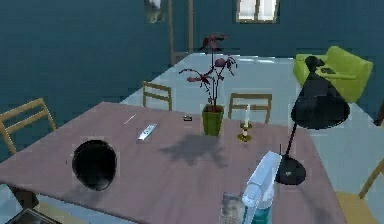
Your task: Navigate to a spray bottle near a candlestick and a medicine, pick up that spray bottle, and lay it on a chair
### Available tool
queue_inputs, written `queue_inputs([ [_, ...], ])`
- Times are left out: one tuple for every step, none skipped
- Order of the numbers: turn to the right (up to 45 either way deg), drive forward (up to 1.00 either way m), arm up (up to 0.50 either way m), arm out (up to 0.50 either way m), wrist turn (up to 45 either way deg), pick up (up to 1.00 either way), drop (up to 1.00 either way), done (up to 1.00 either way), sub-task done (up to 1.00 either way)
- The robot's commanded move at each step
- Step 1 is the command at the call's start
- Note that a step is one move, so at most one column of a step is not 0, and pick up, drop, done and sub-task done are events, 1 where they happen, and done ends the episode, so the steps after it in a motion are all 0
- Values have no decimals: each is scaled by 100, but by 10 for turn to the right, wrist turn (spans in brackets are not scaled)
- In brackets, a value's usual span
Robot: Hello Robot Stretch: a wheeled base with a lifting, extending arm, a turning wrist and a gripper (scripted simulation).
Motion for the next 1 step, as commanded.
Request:
queue_inputs([
  [450,0,0,0,0,0,0,0,0],
])
